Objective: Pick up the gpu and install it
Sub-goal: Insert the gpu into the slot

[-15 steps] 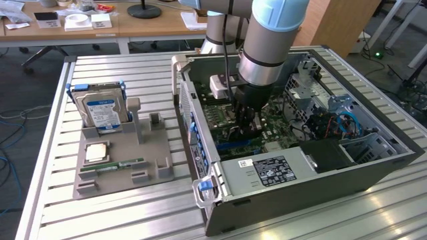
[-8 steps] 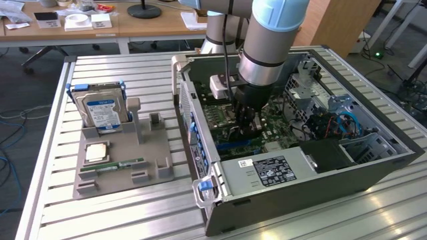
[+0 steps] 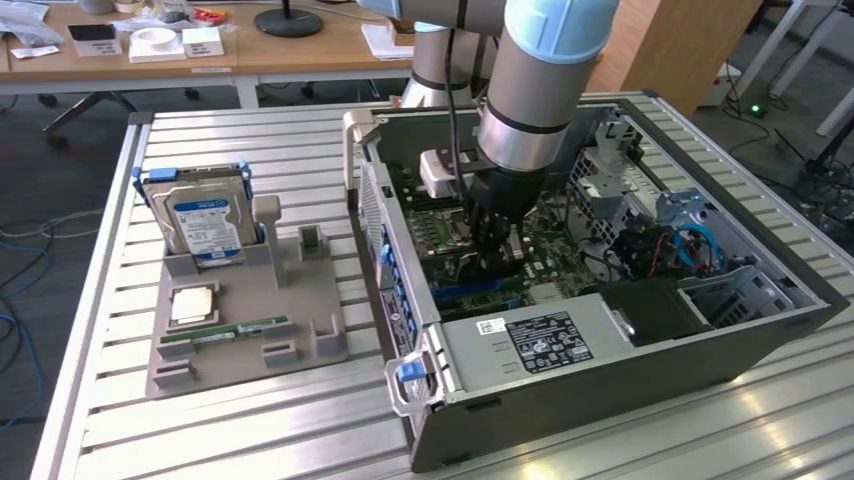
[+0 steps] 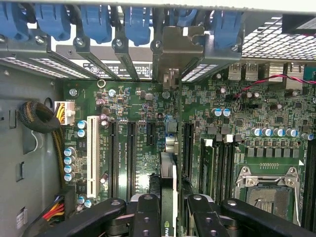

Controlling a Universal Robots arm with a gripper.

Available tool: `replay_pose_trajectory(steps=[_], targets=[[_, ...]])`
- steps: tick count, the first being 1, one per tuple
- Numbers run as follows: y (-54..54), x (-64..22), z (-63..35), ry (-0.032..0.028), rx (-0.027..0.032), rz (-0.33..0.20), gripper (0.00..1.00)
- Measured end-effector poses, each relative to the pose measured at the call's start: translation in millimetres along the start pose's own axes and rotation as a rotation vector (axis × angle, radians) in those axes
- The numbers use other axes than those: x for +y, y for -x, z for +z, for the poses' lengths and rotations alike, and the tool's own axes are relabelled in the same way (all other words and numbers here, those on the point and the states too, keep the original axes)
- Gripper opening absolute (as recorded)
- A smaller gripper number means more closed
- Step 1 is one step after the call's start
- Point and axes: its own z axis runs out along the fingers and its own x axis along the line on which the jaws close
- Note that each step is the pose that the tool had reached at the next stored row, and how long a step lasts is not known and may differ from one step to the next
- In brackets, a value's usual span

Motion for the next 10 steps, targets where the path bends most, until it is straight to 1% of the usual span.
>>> replay_pose_trajectory(steps=[10], targets=[[-0.4,0.0,-1.3,0.0001,0.0002,0.002,0.26]])
